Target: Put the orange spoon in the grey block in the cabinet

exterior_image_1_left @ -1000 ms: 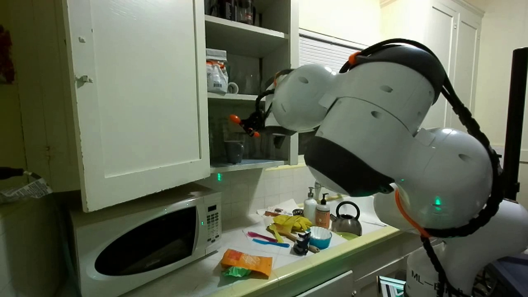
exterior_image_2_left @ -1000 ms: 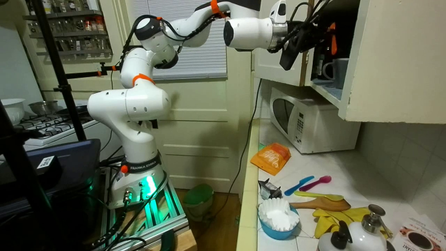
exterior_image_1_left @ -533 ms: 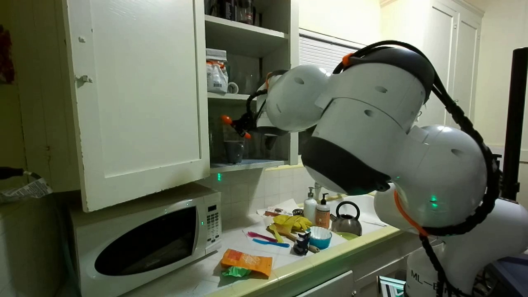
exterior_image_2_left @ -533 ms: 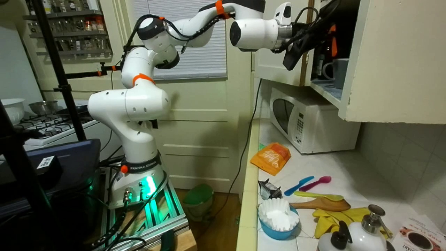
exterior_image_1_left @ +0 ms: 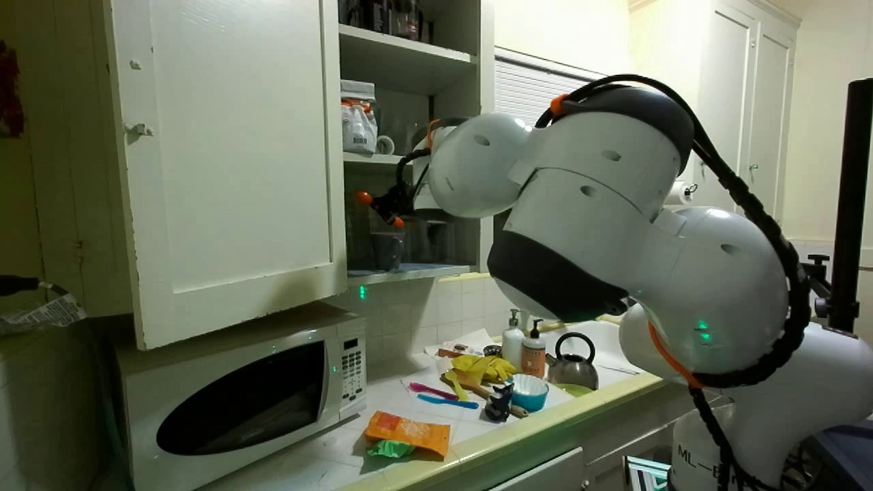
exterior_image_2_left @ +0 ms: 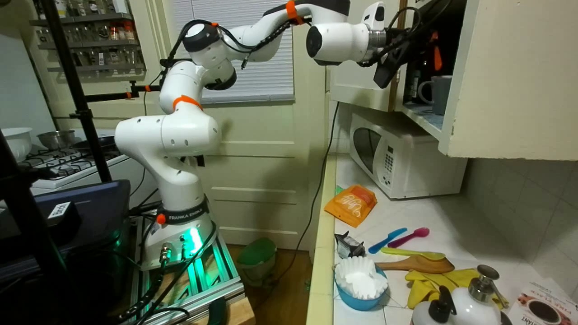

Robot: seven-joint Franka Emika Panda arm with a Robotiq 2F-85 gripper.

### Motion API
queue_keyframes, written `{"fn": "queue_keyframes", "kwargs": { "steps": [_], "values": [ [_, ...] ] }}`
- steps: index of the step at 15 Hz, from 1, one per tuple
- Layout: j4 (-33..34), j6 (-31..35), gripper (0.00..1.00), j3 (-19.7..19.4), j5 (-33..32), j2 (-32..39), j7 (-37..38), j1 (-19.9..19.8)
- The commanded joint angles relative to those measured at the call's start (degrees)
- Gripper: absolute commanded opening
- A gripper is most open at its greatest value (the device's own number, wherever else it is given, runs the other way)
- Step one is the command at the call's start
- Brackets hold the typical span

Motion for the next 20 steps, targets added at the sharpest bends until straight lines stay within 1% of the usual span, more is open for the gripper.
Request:
{"fn": "queue_keyframes", "kwargs": {
  "steps": [1, 5, 11, 12, 13, 14, 15, 16, 17, 18, 19, 20],
  "values": [
    [3.2, 2.7, 0.04, 3.7, 0.5, 2.5, -1.8, -1.7],
    [5.2, 3.6, 0.04, 6.5, 0.5, 3.0, -1.8, -3.4],
    [9.3, 6.7, 0.04, 10.6, 0.5, 2.3, -0.3, -8.0],
    [9.5, 5.5, 0.04, 10.4, 0.5, -1.3, 3.3, -9.5],
    [10.6, 7.7, 0.04, 12.3, 0.5, 1.5, 0.9, -10.1],
    [10.5, 6.3, 0.04, 11.9, 0.5, -2.2, 4.8, -11.6],
    [10.9, 6.5, 0.04, 12.6, 0.5, -2.6, 5.5, -12.5],
    [11.6, 8.1, 0.04, 14.3, 0.5, 0.0, 3.3, -13.2],
    [11.2, 6.4, 0.04, 13.5, 0.5, -3.8, 7.1, -14.2],
    [12.2, 8.4, 0.40, 14.7, 0.1, -0.5, 4.4, -14.3],
    [12.5, 8.6, 0.41, 14.7, 0.1, -0.7, 4.9, -14.6],
    [12.1, 6.9, 0.47, 13.2, 0.1, -4.2, 8.5, -14.9]
  ]
}}
